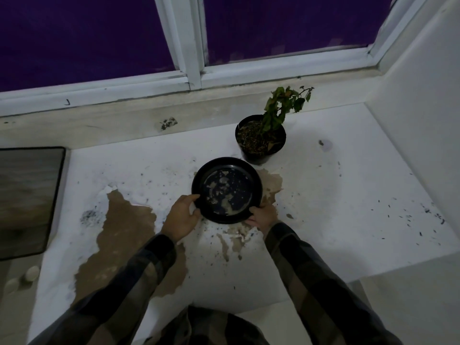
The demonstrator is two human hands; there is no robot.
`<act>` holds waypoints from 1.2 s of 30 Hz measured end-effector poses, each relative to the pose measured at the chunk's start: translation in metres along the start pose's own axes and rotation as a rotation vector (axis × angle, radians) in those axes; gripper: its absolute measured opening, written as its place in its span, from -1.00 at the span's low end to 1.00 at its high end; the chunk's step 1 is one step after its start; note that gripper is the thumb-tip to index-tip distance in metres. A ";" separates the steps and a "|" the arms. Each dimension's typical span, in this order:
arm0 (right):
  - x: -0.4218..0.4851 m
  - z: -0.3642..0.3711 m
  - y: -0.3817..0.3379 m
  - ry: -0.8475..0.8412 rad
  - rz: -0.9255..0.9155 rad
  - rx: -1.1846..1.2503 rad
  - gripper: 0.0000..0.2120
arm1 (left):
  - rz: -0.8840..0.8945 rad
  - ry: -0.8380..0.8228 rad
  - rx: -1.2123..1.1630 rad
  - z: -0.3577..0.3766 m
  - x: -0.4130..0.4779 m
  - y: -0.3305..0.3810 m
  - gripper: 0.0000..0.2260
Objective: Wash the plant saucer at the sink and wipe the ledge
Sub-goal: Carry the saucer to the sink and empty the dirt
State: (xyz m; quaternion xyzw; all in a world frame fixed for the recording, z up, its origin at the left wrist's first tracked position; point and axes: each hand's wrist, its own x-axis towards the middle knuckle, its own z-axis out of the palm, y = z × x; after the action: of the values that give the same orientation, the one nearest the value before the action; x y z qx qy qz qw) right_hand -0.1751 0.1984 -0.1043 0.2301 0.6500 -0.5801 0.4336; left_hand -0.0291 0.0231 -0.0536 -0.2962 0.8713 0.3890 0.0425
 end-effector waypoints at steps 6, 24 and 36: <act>-0.014 0.008 0.005 -0.027 -0.111 0.070 -0.65 | -0.033 0.074 -0.042 -0.021 -0.022 -0.008 -0.64; -0.140 0.118 0.030 -0.392 -0.381 -0.127 -0.51 | -0.106 0.407 -0.084 -0.144 -0.146 -0.100 -0.43; -0.242 0.297 0.142 -0.481 -0.456 -0.239 -0.63 | -0.283 0.619 -0.123 -0.258 -0.320 -0.269 -0.54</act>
State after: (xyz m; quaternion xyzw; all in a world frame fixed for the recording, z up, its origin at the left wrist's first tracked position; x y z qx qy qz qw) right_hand 0.1521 -0.0038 0.0325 -0.1167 0.6274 -0.6194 0.4573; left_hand 0.4216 -0.1442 0.0477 -0.5202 0.7679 0.3229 -0.1883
